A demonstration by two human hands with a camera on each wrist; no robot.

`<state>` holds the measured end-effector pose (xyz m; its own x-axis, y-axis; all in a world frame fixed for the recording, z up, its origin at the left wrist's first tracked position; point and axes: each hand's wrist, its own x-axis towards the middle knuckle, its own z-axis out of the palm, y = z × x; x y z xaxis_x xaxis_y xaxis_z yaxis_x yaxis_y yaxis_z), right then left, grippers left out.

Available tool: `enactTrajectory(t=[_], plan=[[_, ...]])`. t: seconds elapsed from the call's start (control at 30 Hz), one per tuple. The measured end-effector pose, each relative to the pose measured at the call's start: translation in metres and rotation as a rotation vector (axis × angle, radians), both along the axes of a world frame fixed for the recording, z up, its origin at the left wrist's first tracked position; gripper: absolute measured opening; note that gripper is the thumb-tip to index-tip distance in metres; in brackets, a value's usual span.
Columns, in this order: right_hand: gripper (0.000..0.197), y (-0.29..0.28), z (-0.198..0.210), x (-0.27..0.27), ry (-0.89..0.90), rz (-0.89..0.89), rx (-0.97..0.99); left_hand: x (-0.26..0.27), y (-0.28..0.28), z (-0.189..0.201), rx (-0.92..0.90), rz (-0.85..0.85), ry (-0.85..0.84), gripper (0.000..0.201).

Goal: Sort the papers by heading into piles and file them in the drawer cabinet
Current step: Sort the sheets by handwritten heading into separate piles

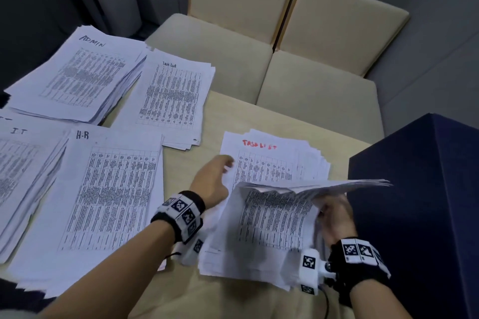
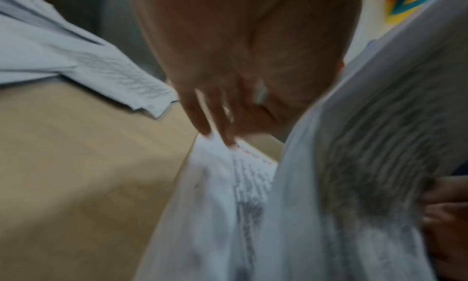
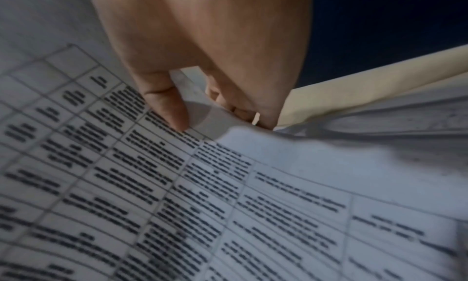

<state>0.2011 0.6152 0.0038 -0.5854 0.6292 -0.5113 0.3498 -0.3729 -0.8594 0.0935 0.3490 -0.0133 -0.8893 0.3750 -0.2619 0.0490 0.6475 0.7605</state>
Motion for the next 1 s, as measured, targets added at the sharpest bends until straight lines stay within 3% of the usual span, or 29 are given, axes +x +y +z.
enactTrajectory(t=[0.07,0.13,0.17,0.27,0.37,0.43,0.53,0.63,0.7,0.8,0.93,1.0], plan=[[0.023,0.001,0.004,-0.007,-0.066,0.011,0.023,0.002,-0.003,0.007,0.154,-0.193,-0.240,0.066],[0.019,0.000,0.009,-0.014,-0.115,0.026,0.031,0.003,-0.006,0.010,0.259,-0.235,-0.407,0.053],[0.015,-0.003,0.013,-0.018,-0.128,0.043,0.038,0.002,-0.005,0.011,0.294,-0.219,-0.413,0.043],[0.009,-0.014,0.030,-0.033,-0.027,0.125,0.057,-0.001,0.006,0.025,0.435,-0.061,-0.324,0.034],[0.007,-0.033,0.068,-0.048,0.174,0.221,0.159,-0.009,0.020,0.054,0.592,0.230,-0.172,0.061],[0.019,-0.045,0.091,-0.056,0.300,0.229,0.340,-0.014,0.028,0.079,0.707,0.309,-0.090,0.059],[0.049,-0.059,0.106,-0.063,0.399,0.102,0.559,-0.023,0.030,0.107,0.832,0.363,-0.026,0.037],[0.039,-0.069,0.083,-0.060,0.370,0.118,0.547,-0.024,0.024,0.093,0.749,0.397,-0.075,0.037],[0.032,-0.072,0.052,-0.052,0.225,0.245,0.520,-0.017,0.019,0.070,0.589,0.342,-0.150,0.037],[0.030,-0.079,0.028,-0.046,0.121,0.345,0.591,-0.010,0.011,0.047,0.420,0.252,-0.080,0.018],[0.034,-0.098,0.030,-0.060,0.175,0.221,0.622,-0.014,-0.013,0.062,0.448,0.374,-0.020,0.025],[0.030,-0.116,0.035,-0.065,0.232,0.252,0.617,-0.015,-0.037,0.070,0.466,0.465,-0.069,0.013]])
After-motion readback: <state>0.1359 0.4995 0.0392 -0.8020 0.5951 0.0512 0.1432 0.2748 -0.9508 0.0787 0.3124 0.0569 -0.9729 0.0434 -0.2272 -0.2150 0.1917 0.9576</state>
